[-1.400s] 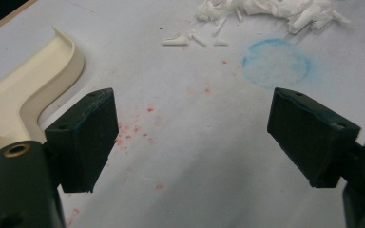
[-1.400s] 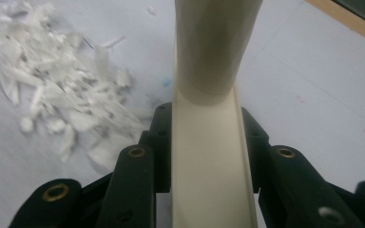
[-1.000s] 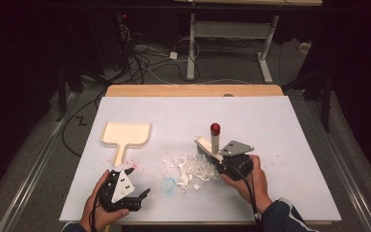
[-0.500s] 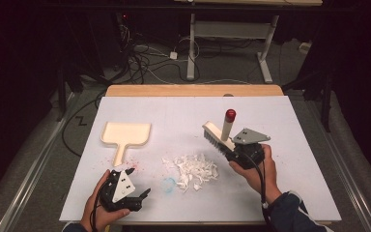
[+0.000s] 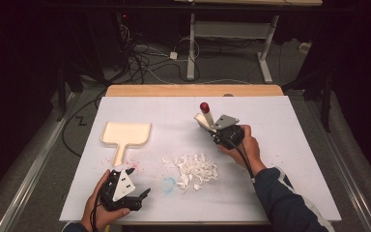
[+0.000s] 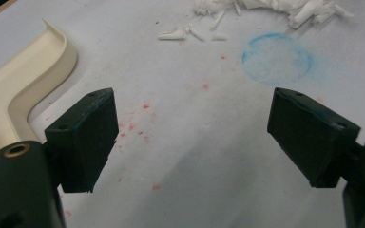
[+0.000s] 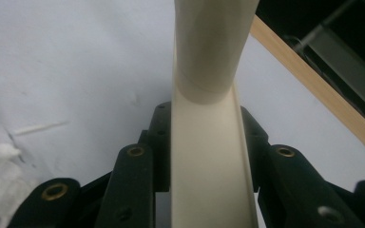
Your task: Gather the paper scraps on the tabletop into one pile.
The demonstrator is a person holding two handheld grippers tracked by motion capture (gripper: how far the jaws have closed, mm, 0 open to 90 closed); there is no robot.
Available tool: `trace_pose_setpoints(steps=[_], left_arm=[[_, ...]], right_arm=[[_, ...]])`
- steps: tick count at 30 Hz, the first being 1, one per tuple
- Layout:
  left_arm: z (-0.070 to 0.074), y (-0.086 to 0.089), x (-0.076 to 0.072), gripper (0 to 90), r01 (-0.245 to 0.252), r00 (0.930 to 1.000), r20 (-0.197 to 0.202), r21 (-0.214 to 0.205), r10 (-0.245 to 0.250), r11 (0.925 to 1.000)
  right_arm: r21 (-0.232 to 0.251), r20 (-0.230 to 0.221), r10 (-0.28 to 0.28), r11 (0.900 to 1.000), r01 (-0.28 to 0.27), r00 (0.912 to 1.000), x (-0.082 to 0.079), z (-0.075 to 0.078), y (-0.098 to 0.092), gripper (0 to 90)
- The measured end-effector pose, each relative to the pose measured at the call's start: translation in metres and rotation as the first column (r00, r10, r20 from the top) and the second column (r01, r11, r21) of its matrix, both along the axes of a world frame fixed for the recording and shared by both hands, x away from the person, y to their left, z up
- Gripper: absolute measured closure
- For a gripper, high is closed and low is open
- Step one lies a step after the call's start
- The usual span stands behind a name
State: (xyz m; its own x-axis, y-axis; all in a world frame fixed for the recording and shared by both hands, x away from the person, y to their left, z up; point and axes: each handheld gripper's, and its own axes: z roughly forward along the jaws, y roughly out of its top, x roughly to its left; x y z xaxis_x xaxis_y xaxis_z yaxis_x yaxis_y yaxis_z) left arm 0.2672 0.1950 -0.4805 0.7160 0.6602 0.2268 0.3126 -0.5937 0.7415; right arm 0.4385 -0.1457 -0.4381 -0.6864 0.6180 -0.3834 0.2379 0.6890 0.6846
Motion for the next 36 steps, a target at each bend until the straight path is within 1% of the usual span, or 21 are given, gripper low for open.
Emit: trace_pose_setpoints(steps=[1, 3, 4, 5, 6, 7, 8, 9, 11, 14, 16, 18, 19, 22, 24, 25, 28, 31, 32, 33, 36], left_arm=[[0.0, 0.0, 0.0, 16.8, 0.001, 1.0, 0.0, 0.001, -0.001, 1.0], [0.0, 0.001, -0.001, 16.8, 0.001, 1.0, 0.0, -0.001, -0.001, 1.0], [0.0, 0.001, -0.001, 16.8, -0.001, 1.0, 0.0, -0.004, 0.001, 1.0], [0.0, 0.001, -0.001, 16.8, -0.002, 1.0, -0.001, -0.002, 0.002, 1.0], [0.0, 0.001, -0.001, 16.8, -0.003, 1.0, -0.003, -0.002, 0.003, 1.0], [0.0, 0.001, -0.001, 16.8, -0.003, 1.0, -0.004, -0.002, 0.003, 1.0], [0.0, 0.001, -0.001, 16.8, -0.004, 1.0, -0.002, -0.004, 0.004, 1.0], [0.0, 0.0, -0.002, 16.8, -0.003, 1.0, -0.002, -0.003, 0.003, 1.0], [0.0, 0.0, -0.002, 16.8, -0.003, 1.0, -0.002, 0.002, 0.003, 1.0], [0.0, -0.001, -0.002, 16.8, -0.003, 1.0, -0.002, -0.001, 0.003, 1.0], [0.0, -0.001, -0.001, 16.8, -0.004, 1.0, -0.001, -0.001, 0.004, 1.0], [0.0, -0.001, -0.001, 16.8, -0.007, 1.0, 0.0, -0.002, 0.007, 1.0], [0.001, -0.001, -0.001, 16.8, -0.008, 1.0, 0.001, -0.003, 0.008, 1.0], [0.001, 0.0, -0.001, 16.8, -0.012, 0.9999, 0.005, -0.007, 0.012, 0.9999], [0.002, 0.001, 0.0, 16.8, -0.015, 0.9999, 0.006, -0.009, 0.015, 0.9998], [0.002, 0.001, 0.0, 16.8, -0.014, 0.9999, 0.006, -0.008, 0.014, 0.9999], [0.002, 0.0, 0.0, 16.8, -0.006, 1.0, 0.005, -0.002, 0.006, 1.0], [0.002, 0.001, 0.0, 16.8, -0.007, 1.0, 0.005, -0.009, 0.007, 0.9999], [0.002, 0.002, 0.0, 16.8, -0.007, 1.0, 0.005, -0.009, 0.007, 0.9999], [0.002, 0.002, 0.0, 16.8, -0.01, 0.9999, 0.006, -0.015, 0.01, 0.9998], [0.001, 0.002, 0.0, 16.8, -0.007, 1.0, 0.002, -0.012, 0.007, 0.9999]], right_arm=[[-0.011, -0.01, 0.028, 0.9995, -0.028, 0.9996, -0.001, -0.002, 0.004, 67.8], [-0.044, -0.007, 0.08, 0.9958, -0.081, 0.9967, -0.006, -0.005, 0.012, 67.5], [-0.023, -0.029, 0.125, 0.9918, -0.126, 0.9918, -0.01, -0.006, 0.013, 67.4], [-0.007, -0.044, 0.163, 0.9866, -0.163, 0.9857, -0.013, -0.006, 0.014, 67.4], [-0.009, -0.048, 0.191, 0.9815, -0.191, 0.9805, -0.018, -0.005, 0.015, 67.3], [-0.009, -0.057, 0.228, 0.9735, -0.228, 0.9721, -0.023, -0.004, 0.016, 67.3], [0.01, -0.078, 0.279, 0.9601, -0.279, 0.9571, -0.033, -0.001, 0.016, 67.4], [0.01, -0.078, 0.279, 0.9601, -0.279, 0.9571, -0.033, -0.001, 0.016, 67.4], [0.016, -0.085, 0.326, 0.9452, -0.326, 0.9414, -0.043, 0.002, 0.016, 67.6], [0.033, -0.079, 0.359, 0.9333, -0.358, 0.9299, -0.053, 0.009, 0.012, 67.8], [0.054, -0.065, 0.363, 0.9314, -0.36, 0.9295, -0.057, 0.015, 0.008, 67.9], [0.039, -0.022, 0.345, 0.9382, -0.344, 0.9384, -0.061, 0.023, 0.006, 67.8], [0.041, -0.012, 0.334, 0.9418, -0.334, 0.9423, -0.062, 0.027, 0.006, 67.9], [0.064, 0.015, 0.32, 0.9451, -0.321, 0.9472, -0.063, 0.039, 0.007, 67.8], [0.06, 0.015, 0.34, 0.9382, -0.341, 0.9401, -0.062, 0.046, 0.013, 67.9], [0.05, 0.022, 0.345, 0.9371, -0.345, 0.9384, -0.061, 0.047, 0.018, 67.8], [0.011, 0.003, 0.398, 0.9175, -0.398, 0.9175, -0.055, 0.047, 0.036, 67.8], [-0.047, -0.012, 0.445, 0.8941, -0.445, 0.8953, -0.047, 0.042, 0.055, 67.8], [-0.056, -0.017, 0.451, 0.8908, -0.451, 0.8925, -0.045, 0.04, 0.06, 67.8], [-0.06, -0.02, 0.459, 0.8861, -0.46, 0.8881, -0.042, 0.038, 0.065, 67.8], [-0.043, -0.038, 0.485, 0.8725, -0.487, 0.8735, -0.037, 0.033, 0.079, 67.8]])
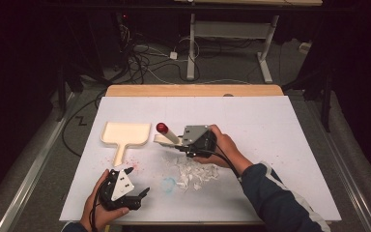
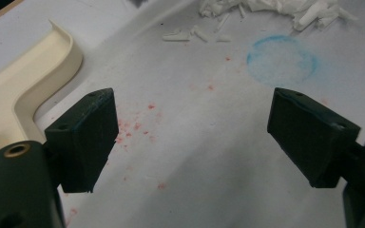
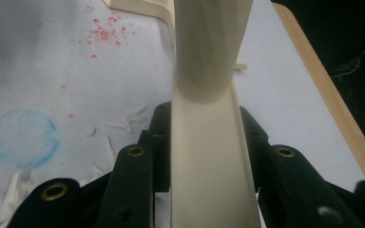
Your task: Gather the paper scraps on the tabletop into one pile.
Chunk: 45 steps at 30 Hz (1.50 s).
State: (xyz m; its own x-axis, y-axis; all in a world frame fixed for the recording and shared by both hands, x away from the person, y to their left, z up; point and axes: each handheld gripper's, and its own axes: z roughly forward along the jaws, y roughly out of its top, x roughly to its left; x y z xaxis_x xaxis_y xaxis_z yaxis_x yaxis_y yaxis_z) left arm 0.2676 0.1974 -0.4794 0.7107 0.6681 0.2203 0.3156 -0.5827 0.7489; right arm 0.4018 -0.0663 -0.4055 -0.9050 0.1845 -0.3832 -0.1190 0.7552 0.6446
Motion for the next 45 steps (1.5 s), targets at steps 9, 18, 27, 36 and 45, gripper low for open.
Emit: trace_pose_setpoints(steps=[9, 18, 27, 36, 45], left_arm=[[0.0, 0.0, -0.001, 16.8, 0.0, 1.0, -0.004, -0.005, 0.0, 1.0], [-0.001, -0.001, -0.001, 16.8, 0.003, 1.0, -0.006, 0.0, -0.003, 1.0], [-0.001, -0.002, -0.001, 16.8, -0.002, 1.0, -0.008, 0.009, 0.002, 1.0], [-0.001, -0.003, -0.001, 16.8, -0.006, 1.0, -0.006, 0.011, 0.006, 0.9999], [0.0, -0.004, 0.0, 16.8, -0.002, 1.0, 0.002, 0.015, 0.002, 0.9999]], right_arm=[[-0.114, -0.057, 0.16, 0.9795, -0.166, 0.9854, -0.01, -0.011, 0.025, 67.9], [-0.151, -0.065, 0.193, 0.9679, -0.201, 0.9791, -0.015, 0.007, -0.01, 67.9], [-0.008, -0.05, 0.046, 0.9989, -0.047, 0.9977, -0.017, 0.022, -0.069, 67.9], [0.13, -0.087, -0.283, 0.9475, 0.292, 0.9553, -0.029, 0.015, -0.13, 67.9], [0.089, -0.112, -0.51, 0.8495, 0.52, 0.8528, -0.035, -0.009, -0.131, 67.9]])
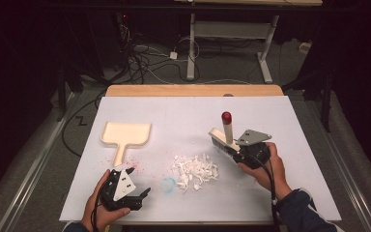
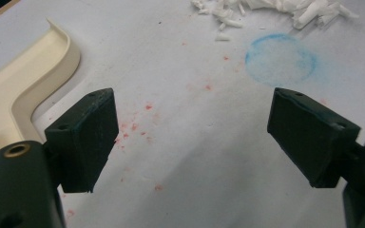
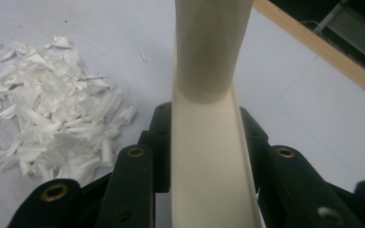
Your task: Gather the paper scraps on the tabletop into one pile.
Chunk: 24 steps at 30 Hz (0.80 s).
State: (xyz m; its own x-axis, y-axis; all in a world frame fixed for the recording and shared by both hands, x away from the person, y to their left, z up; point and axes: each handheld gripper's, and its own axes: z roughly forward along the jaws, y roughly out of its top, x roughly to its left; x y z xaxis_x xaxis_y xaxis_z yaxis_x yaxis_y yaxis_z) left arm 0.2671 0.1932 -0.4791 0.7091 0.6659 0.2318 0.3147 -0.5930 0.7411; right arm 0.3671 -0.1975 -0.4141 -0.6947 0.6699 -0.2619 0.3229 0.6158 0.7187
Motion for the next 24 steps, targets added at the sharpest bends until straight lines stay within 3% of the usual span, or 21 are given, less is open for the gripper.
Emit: trace_pose_setpoints(steps=[4, 6, 9, 13, 17, 21, 24], left_arm=[[0.0, 0.001, 0.0, 16.8, 0.003, 1.0, -0.001, -0.004, -0.003, 1.0], [0.0, 0.001, 0.0, 16.8, 0.003, 1.0, -0.001, -0.005, -0.003, 1.0], [0.0, 0.001, -0.001, 16.8, 0.005, 1.0, 0.0, -0.003, -0.005, 1.0], [0.0, 0.002, -0.001, 16.8, 0.004, 1.0, 0.004, -0.003, -0.004, 1.0], [0.001, 0.002, -0.001, 16.8, 0.001, 1.0, 0.008, -0.007, -0.001, 1.0], [0.003, 0.004, -0.002, 16.8, -0.014, 0.9998, 0.017, -0.008, 0.014, 0.9999], [0.005, 0.008, -0.002, 16.8, -0.041, 0.9987, 0.03, -0.021, 0.041, 0.9989]], right_arm=[[0.0, -0.04, 0.033, 0.9995, -0.033, 0.9987, -0.006, -0.012, 0.021, 67.9], [0.001, -0.028, 0.048, 0.9989, -0.048, 0.9985, -0.012, -0.014, 0.033, 67.8], [0.049, -0.036, 0.105, 0.9934, -0.104, 0.9938, -0.018, -0.013, 0.045, 67.9], [0.046, 0.038, 0.115, 0.9921, -0.116, 0.9927, -0.025, -0.004, 0.048, 67.9], [0.123, 0.062, 0.125, 0.9836, -0.132, 0.9902, -0.03, 0.011, 0.035, 67.9], [0.197, 0.077, 0.198, 0.9579, -0.209, 0.9772, -0.042, 0.027, 0.025, 67.9], [0.231, 0.052, 0.271, 0.9331, -0.276, 0.9611, -0.053, 0.03, 0.031, 67.9]])
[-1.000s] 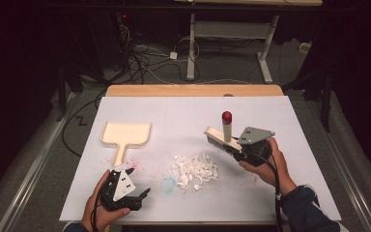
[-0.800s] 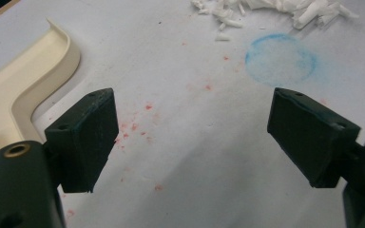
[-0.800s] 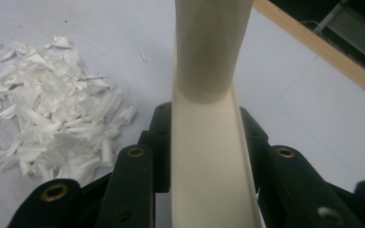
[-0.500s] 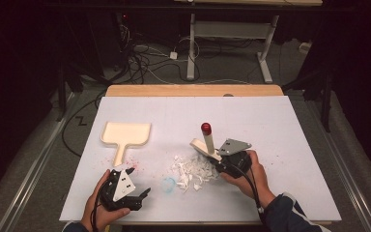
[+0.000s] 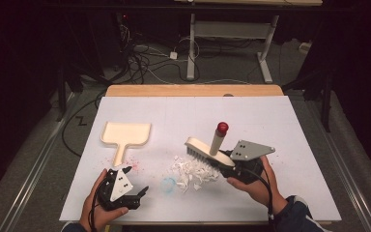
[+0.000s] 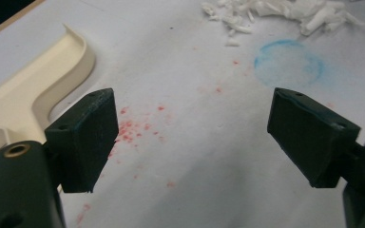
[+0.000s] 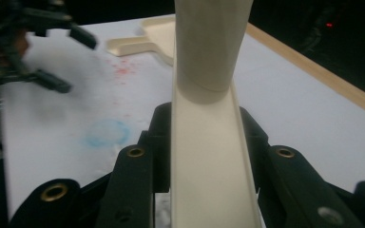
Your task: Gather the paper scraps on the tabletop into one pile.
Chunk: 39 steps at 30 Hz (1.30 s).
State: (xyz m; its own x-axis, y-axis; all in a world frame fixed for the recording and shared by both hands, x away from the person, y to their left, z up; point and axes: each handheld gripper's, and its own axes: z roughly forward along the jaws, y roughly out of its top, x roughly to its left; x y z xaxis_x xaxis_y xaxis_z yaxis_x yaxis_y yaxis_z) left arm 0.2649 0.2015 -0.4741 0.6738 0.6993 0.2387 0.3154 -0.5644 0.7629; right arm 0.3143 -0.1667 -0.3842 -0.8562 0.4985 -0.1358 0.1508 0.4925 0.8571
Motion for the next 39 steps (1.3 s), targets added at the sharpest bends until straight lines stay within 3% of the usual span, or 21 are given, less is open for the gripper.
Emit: trace_pose_setpoints(steps=[3, 6, 9, 13, 17, 23, 25, 33, 35, 39], left_arm=[[0.002, 0.004, -0.001, 16.8, -0.026, 0.9996, 0.014, -0.017, 0.026, 0.9995], [0.004, 0.007, -0.001, 16.8, -0.042, 0.9983, 0.04, -0.025, 0.043, 0.9988], [0.005, 0.01, -0.001, 16.8, -0.058, 0.997, 0.051, -0.034, 0.059, 0.9978], [0.004, 0.01, 0.0, 16.8, -0.056, 0.9973, 0.047, -0.033, 0.057, 0.9979], [0.002, 0.007, 0.0, 16.8, -0.04, 0.9984, 0.038, -0.025, 0.041, 0.9989], [0.0, 0.003, 0.001, 16.8, -0.022, 0.9994, 0.026, -0.013, 0.022, 0.9997], [0.0, 0.002, 0.001, 16.8, -0.016, 0.9996, 0.022, -0.01, 0.017, 0.9998], [-0.002, -0.002, 0.0, 16.8, -0.004, 1.0, 0.001, 0.003, 0.004, 1.0], [-0.001, -0.001, 0.0, 16.8, -0.005, 1.0, 0.003, 0.003, 0.005, 1.0], [-0.001, -0.001, 0.0, 16.8, -0.005, 1.0, 0.003, 0.003, 0.005, 1.0]], right_arm=[[0.006, -0.051, 0.078, 0.9969, -0.078, 0.9956, -0.01, -0.007, 0.013, 67.9], [-0.004, -0.107, 0.144, 0.9893, -0.146, 0.9837, -0.017, -0.02, 0.028, 67.9], [-0.02, -0.141, 0.189, 0.9808, -0.194, 0.9718, -0.021, -0.032, 0.041, 67.9], [-0.034, -0.173, 0.208, 0.9756, -0.217, 0.9628, -0.018, -0.045, 0.049, 67.9], [-0.056, -0.161, 0.194, 0.9771, -0.205, 0.9677, -0.011, -0.055, 0.049, 67.9], [-0.073, -0.133, 0.138, 0.9862, -0.149, 0.9814, 0.006, -0.054, 0.038, 67.9], [-0.099, -0.103, 0.119, 0.9867, -0.129, 0.9876, 0.008, -0.052, 0.036, 67.8], [-0.052, -0.09, 0.102, 0.9928, -0.107, 0.9906, 0.013, -0.038, 0.024, 67.8], [-0.018, -0.093, 0.097, 0.9949, -0.1, 0.9909, 0.012, -0.031, 0.02, 67.8], [-0.008, -0.058, 0.072, 0.9973, -0.073, 0.9957, 0.011, -0.02, 0.014, 67.8]])
